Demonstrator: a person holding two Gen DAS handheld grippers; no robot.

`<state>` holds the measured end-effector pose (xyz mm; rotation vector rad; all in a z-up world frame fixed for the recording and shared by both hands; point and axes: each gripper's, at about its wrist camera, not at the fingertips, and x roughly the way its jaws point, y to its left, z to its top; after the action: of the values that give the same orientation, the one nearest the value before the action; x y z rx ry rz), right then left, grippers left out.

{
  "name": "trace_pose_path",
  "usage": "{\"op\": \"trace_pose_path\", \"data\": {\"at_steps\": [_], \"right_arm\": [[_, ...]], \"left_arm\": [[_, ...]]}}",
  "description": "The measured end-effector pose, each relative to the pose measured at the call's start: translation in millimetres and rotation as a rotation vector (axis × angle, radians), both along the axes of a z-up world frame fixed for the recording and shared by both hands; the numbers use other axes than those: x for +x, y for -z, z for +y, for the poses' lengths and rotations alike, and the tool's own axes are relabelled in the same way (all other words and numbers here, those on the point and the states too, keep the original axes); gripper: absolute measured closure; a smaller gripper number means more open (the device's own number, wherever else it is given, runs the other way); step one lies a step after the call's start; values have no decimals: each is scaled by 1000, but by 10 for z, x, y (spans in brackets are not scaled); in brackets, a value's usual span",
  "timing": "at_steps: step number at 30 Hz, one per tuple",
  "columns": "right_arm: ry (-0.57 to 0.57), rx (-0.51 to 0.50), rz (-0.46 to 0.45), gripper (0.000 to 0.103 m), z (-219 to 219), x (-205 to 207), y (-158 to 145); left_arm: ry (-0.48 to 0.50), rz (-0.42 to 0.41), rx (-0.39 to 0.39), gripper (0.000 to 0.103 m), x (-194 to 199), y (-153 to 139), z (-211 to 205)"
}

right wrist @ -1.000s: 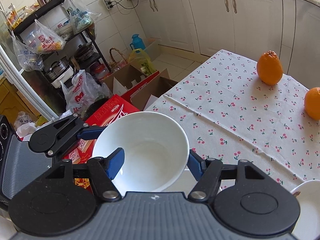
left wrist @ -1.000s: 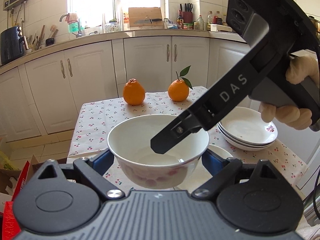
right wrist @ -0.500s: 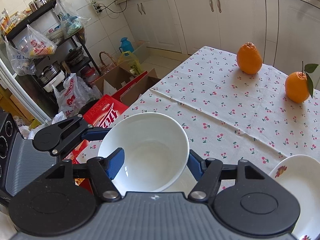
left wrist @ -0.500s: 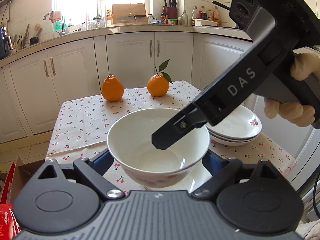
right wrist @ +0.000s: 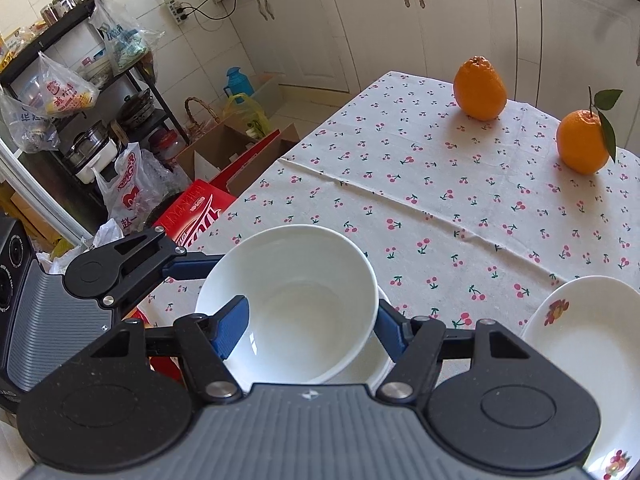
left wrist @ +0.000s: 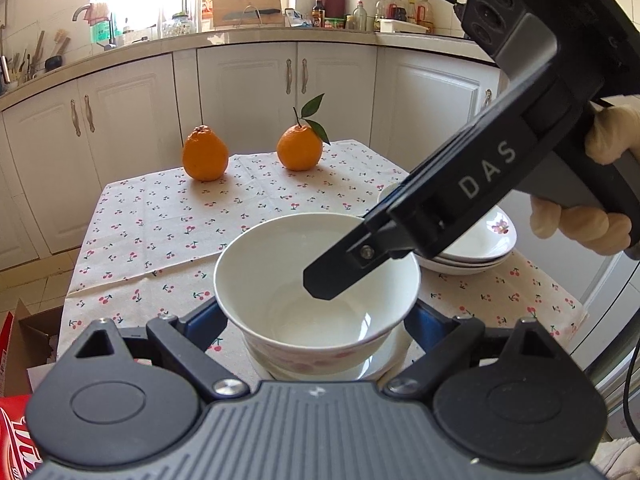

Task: Organize plates and bowls
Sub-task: 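Lift the white bowl with the right gripper and carry it to the other bowl, then lower the bowl into the other bowl and open the right gripper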

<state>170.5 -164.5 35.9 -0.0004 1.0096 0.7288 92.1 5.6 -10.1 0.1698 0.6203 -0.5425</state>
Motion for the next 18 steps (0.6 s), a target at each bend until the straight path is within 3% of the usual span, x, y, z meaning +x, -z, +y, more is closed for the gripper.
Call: {"op": "trace_pose_path", "data": {"at_steps": [18], "right_arm": [[14,-4,18,30,-36,34,138]], "left_arm": [[10,35,-5,9,88,95,-27]]}}
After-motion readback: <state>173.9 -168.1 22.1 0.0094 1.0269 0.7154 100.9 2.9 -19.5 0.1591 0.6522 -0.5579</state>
